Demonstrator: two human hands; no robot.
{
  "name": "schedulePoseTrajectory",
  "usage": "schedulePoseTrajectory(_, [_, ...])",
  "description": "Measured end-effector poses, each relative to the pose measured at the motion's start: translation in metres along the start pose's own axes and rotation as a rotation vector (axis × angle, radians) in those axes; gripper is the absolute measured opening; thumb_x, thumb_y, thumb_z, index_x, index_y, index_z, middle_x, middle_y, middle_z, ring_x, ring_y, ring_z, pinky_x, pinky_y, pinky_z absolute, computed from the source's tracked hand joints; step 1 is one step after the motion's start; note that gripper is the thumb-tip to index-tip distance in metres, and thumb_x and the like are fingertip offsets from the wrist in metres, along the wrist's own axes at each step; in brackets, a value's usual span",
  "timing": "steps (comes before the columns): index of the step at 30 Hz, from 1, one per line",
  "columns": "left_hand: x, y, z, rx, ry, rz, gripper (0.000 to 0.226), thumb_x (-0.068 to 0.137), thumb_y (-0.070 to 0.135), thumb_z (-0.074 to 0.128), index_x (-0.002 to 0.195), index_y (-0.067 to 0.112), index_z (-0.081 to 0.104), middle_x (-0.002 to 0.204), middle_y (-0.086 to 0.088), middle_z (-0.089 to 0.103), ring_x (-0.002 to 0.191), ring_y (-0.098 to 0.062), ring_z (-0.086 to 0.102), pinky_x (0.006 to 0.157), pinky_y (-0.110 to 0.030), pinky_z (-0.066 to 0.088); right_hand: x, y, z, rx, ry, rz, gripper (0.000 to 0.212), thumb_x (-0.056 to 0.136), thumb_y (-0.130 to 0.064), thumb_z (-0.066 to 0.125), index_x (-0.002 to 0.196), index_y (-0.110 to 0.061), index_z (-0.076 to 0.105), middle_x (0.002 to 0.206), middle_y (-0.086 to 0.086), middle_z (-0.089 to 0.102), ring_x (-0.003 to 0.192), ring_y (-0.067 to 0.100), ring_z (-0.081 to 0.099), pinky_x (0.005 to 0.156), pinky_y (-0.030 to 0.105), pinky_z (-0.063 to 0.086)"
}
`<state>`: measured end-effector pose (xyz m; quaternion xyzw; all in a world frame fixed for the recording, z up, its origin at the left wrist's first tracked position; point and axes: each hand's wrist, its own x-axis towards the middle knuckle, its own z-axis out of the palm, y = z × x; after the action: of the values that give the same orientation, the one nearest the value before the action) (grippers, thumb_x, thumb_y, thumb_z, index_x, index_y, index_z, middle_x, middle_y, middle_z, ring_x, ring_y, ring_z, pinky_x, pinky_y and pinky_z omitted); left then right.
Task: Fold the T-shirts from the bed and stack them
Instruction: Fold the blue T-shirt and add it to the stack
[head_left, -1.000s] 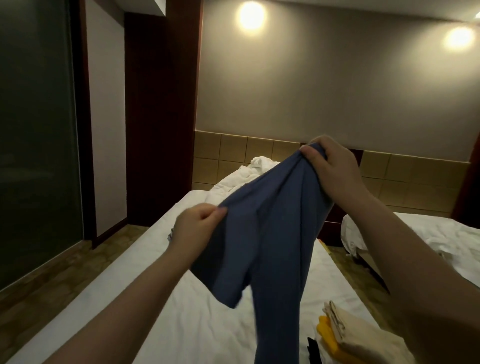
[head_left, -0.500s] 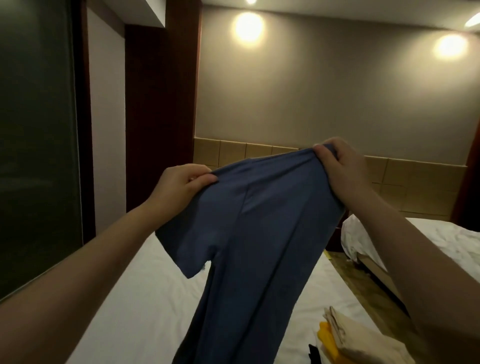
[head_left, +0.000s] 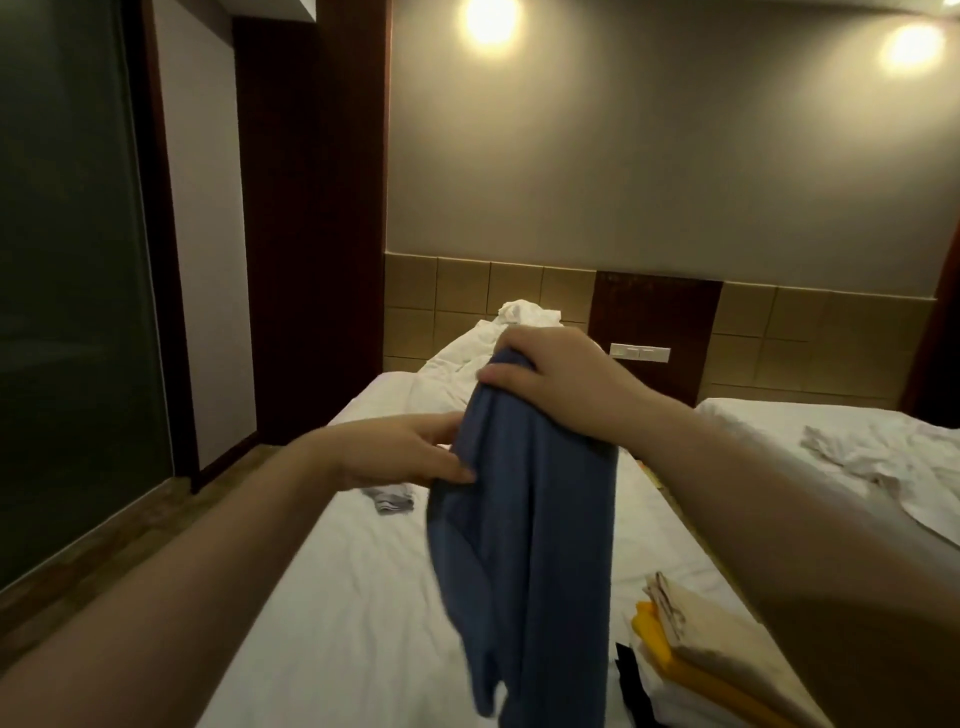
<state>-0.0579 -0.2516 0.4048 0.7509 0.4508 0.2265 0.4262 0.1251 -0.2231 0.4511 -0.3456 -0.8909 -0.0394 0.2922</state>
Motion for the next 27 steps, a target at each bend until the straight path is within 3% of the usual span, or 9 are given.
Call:
schedulePoseTrajectory(4, [0.012, 0.007, 0.020, -0.237, 0.143, 0.094, 0.023, 0.084, 0.034, 0.054, 0.106, 0.036, 0.048, 0.109, 0.013, 0.057, 0.100, -0.007, 0.059, 0.080, -0.019, 0.051, -0.003, -0.004, 0.005, -0.005, -0.009, -0.001, 0.027, 0.092, -0.043, 0.049, 0.098, -0.019, 0.059, 0.088, -0.007, 0.057, 0.082, 0.008, 0.053, 0.078, 0.025, 0.041])
schedulePoseTrajectory(7, [0.021, 0.006, 0.022, -0.168, 0.383, 0.218, 0.012, 0.092, 0.030, 0.051, 0.102, 0.030, 0.058, 0.099, 0.012, 0.062, 0.093, -0.006, 0.061, 0.077, -0.018, 0.052, -0.008, 0.001, 0.002, -0.015, 0.004, 0.018, 0.030, 0.093, -0.044, 0.048, 0.099, -0.017, 0.060, 0.089, -0.005, 0.059, 0.083, 0.009, 0.053, 0.079, 0.025, 0.041])
schedulePoseTrajectory(10, [0.026, 0.006, 0.024, -0.066, 0.561, 0.283, 0.018, 0.092, 0.029, 0.053, 0.096, 0.015, 0.064, 0.087, 0.005, 0.064, 0.084, -0.006, 0.061, 0.080, -0.026, 0.051, -0.012, 0.008, 0.000, 0.019, 0.023, 0.081, 0.032, 0.092, -0.045, 0.047, 0.100, -0.018, 0.061, 0.090, -0.005, 0.058, 0.081, 0.006, 0.051, 0.072, 0.018, 0.038])
schedulePoseTrajectory(13, [0.029, 0.009, 0.031, 0.036, 0.682, 0.337, 0.014, 0.092, 0.027, 0.053, 0.089, 0.019, 0.064, 0.087, 0.001, 0.063, 0.085, -0.012, 0.059, 0.080, -0.027, 0.048, -0.017, 0.010, -0.002, 0.092, 0.016, 0.164, 0.026, 0.091, -0.045, 0.049, 0.100, -0.022, 0.058, 0.079, -0.013, 0.054, 0.072, 0.003, 0.050, 0.066, 0.011, 0.035])
schedulePoseTrajectory(16, [0.025, 0.013, 0.030, 0.139, 0.712, 0.416, 0.014, 0.093, 0.024, 0.051, 0.085, 0.026, 0.062, 0.085, 0.007, 0.062, 0.083, -0.007, 0.055, 0.077, -0.022, 0.045, -0.035, 0.014, -0.001, 0.330, 0.071, 0.254, 0.022, 0.086, -0.037, 0.061, 0.102, -0.032, 0.047, 0.070, -0.010, 0.058, 0.066, 0.006, 0.057, 0.064, 0.016, 0.046])
schedulePoseTrajectory(20, [0.017, 0.020, 0.018, 0.192, 0.721, 0.484, 0.018, 0.094, 0.020, 0.049, 0.083, 0.032, 0.057, 0.082, 0.014, 0.059, 0.081, 0.001, 0.055, 0.073, -0.013, 0.042, -0.077, 0.017, 0.020, 0.702, 0.081, 0.313, 0.039, 0.080, -0.017, 0.070, 0.101, -0.033, 0.042, 0.095, -0.003, 0.064, 0.085, 0.013, 0.066, 0.069, 0.025, 0.058])
schedulePoseTrajectory(24, [0.012, 0.027, 0.006, 0.235, 0.683, 0.499, 0.016, 0.094, 0.021, 0.048, 0.085, 0.028, 0.058, 0.086, 0.012, 0.059, 0.078, 0.004, 0.053, 0.068, -0.008, 0.042, -0.097, 0.022, 0.039, 0.685, 0.174, 0.310, 0.026, 0.084, -0.015, 0.066, 0.094, -0.030, 0.047, 0.096, -0.008, 0.061, 0.090, 0.013, 0.063, 0.077, 0.024, 0.056])
schedulePoseTrajectory(27, [0.006, 0.032, 0.000, 0.279, 0.670, 0.489, 0.017, 0.095, 0.021, 0.047, 0.085, 0.027, 0.058, 0.088, 0.008, 0.059, 0.079, 0.004, 0.053, 0.067, -0.005, 0.040, -0.094, 0.026, 0.034, 0.612, 0.249, 0.284, 0.018, 0.086, -0.018, 0.064, 0.087, -0.033, 0.052, 0.088, -0.013, 0.061, 0.083, 0.005, 0.062, 0.072, 0.014, 0.051])
